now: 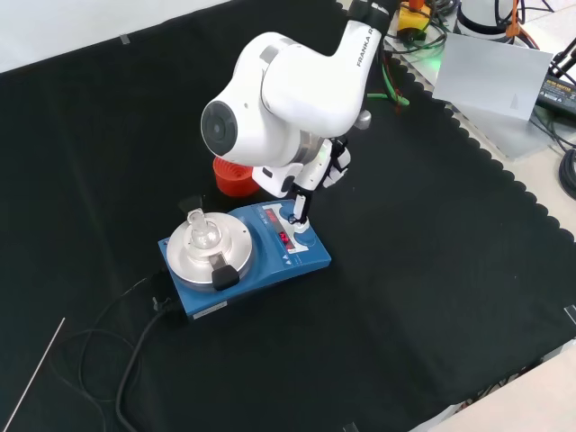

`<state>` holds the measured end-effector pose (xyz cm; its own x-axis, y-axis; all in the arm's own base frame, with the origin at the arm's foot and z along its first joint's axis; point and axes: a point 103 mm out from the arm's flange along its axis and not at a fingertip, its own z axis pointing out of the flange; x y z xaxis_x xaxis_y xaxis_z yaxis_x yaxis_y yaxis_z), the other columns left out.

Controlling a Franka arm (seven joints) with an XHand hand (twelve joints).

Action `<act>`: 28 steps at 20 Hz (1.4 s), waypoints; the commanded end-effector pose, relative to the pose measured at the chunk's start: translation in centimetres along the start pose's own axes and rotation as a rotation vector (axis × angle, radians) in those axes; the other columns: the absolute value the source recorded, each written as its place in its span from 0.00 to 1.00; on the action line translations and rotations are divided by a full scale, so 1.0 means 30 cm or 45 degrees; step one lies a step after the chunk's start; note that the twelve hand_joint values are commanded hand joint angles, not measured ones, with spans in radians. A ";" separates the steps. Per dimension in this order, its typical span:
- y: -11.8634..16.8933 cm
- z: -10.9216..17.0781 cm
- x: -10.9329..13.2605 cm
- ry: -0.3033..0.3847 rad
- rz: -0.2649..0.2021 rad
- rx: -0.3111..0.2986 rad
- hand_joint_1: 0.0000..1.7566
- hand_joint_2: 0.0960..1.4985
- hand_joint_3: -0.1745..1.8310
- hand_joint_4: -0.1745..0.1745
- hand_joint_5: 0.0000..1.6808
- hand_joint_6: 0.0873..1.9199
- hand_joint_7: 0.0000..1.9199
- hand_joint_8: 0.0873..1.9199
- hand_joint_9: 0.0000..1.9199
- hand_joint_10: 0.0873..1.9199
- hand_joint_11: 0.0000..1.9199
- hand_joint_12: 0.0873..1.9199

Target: Turn on the heater.

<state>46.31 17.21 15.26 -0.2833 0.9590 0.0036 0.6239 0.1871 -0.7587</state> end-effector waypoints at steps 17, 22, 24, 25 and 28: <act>0.035 -0.010 -0.003 0.005 0.011 0.021 0.89 0.27 0.74 0.33 0.26 0.10 1.00 0.87 1.00 0.85 1.00 0.82; 0.036 -0.004 -0.011 0.014 -0.001 0.012 0.89 0.27 0.75 0.33 0.27 0.10 1.00 0.86 1.00 0.85 1.00 0.82; 0.040 -0.002 -0.011 0.028 -0.002 0.012 0.89 0.27 0.75 0.34 0.27 0.10 1.00 0.86 1.00 0.85 1.00 0.82; 0.042 -0.001 -0.011 0.033 -0.003 0.012 0.89 0.27 0.75 0.34 0.27 0.10 1.00 0.86 1.00 0.85 1.00 0.82; 0.045 0.002 -0.012 0.036 -0.006 0.010 0.89 0.27 0.75 0.34 0.27 0.10 1.00 0.86 1.00 0.85 1.00 0.82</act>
<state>47.29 17.12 14.41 -0.2659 0.9638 0.0203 0.6181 0.1866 -0.7636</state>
